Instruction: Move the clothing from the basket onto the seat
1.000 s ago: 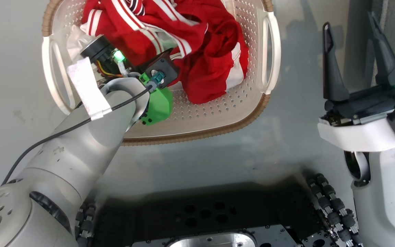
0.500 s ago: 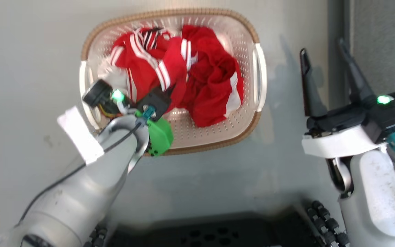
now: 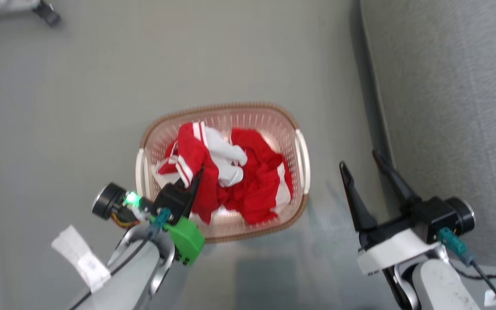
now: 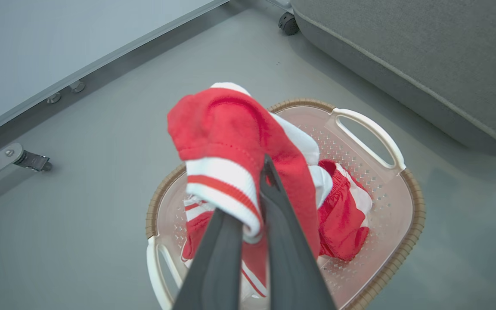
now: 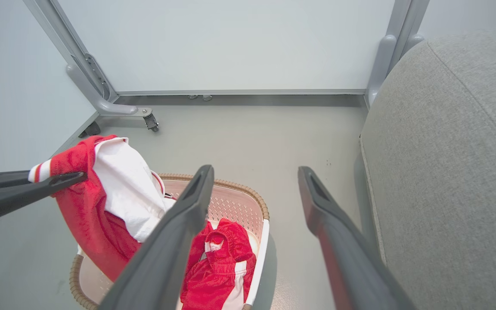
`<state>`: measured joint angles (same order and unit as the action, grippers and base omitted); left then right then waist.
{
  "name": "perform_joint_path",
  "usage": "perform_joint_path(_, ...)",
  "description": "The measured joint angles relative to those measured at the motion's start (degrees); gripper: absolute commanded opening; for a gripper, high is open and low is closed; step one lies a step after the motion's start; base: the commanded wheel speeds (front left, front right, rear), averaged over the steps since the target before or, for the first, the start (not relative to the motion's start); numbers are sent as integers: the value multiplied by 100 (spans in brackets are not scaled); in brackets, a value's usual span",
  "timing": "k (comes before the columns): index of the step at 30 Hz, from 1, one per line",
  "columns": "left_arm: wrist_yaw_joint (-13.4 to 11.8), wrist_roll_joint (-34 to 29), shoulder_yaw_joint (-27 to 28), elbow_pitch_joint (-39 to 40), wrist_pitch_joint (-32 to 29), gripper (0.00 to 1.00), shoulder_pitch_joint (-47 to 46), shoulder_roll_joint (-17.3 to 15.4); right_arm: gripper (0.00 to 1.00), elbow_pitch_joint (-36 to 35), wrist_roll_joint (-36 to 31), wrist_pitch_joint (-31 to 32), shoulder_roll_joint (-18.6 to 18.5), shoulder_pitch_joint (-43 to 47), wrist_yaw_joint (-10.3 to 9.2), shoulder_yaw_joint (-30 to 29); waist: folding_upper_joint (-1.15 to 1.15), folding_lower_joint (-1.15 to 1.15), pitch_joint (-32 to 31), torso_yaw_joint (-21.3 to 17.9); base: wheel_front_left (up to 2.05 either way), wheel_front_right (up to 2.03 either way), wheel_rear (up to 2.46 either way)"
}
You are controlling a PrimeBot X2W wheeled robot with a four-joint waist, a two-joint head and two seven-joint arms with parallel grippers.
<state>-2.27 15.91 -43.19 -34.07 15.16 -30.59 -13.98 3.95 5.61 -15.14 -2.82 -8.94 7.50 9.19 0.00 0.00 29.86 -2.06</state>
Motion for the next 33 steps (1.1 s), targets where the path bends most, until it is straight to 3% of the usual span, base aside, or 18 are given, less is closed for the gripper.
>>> perform_joint_path(10,-111,-267,536,1026,-2,0,1107,-165,100,179,107,1,2,845,0,191,0,0,-1637,-97,0,0,0)
perform_joint_path(17,-213,-321,871,1585,-2,0,1358,-191,100,187,118,1,2,1132,0,289,0,0,-2544,-155,0,0,0)
perform_joint_path(27,-165,-354,947,2009,-2,0,1413,-113,100,156,151,1,1,1186,0,431,0,0,-3216,-173,0,0,0)
perform_joint_path(33,60,-348,771,2079,-3,0,1344,19,100,163,227,1,2,1163,0,726,0,0,-3224,-90,0,0,0)
